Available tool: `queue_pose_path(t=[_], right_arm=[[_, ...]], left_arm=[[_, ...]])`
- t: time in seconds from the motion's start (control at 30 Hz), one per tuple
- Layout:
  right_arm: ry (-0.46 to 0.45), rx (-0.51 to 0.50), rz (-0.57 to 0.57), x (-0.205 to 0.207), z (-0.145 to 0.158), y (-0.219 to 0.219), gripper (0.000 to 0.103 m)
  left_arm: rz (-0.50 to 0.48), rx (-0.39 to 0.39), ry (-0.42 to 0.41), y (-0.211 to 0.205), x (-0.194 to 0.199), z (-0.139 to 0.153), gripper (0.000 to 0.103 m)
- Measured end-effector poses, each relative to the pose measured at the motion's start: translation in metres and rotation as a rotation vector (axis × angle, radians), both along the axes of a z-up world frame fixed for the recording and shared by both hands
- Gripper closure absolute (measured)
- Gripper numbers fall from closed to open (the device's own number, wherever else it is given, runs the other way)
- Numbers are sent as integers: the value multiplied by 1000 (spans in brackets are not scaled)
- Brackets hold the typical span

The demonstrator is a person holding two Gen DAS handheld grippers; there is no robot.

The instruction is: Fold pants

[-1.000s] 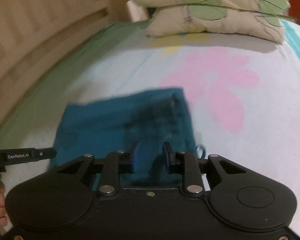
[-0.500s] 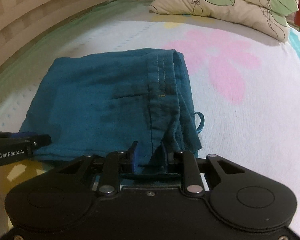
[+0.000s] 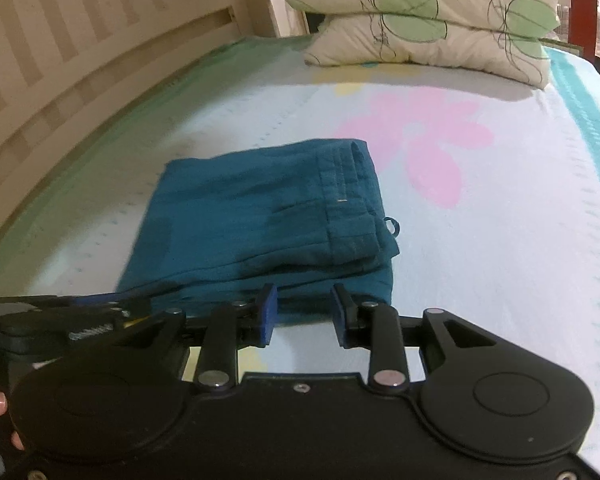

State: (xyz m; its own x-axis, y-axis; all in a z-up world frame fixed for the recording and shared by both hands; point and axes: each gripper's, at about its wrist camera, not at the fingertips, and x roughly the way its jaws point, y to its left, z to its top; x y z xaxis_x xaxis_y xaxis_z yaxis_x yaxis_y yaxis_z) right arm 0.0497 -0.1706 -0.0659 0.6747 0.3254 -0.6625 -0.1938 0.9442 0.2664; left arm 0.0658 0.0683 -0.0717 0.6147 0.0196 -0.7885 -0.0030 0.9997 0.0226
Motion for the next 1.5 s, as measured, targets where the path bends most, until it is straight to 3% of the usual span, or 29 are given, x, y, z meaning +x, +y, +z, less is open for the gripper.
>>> queue_pose_path(t=[0.13,0.23,0.3,0.47,0.53,0.87,1.5], right_arm=[[-34,-10,-4,-16,3,4,48],[-29,-11,-14,-23,-2,5,48],[-24,-1,-23,-26,-7,5,48],[-26,-12,-37,-38,-20,5,48],[-27,-9,-42,-43,-25,4,48],[-25,-17,-39,-45,-34,5,48],[-1,-9,-37,-45,-39,3,48]], left_arm=[[33,127,-29,-10,-20,7,73],[22,154,-55,-10,-32,7,73],[13,91,-54,-4,-39,9,73],[2,-156,-70,17,-48,13,73],[36,-174,-64,21,-49,9,73],[42,-71,-52,6,-49,-5,73],[20,-19,-27,2,-47,-11,73]])
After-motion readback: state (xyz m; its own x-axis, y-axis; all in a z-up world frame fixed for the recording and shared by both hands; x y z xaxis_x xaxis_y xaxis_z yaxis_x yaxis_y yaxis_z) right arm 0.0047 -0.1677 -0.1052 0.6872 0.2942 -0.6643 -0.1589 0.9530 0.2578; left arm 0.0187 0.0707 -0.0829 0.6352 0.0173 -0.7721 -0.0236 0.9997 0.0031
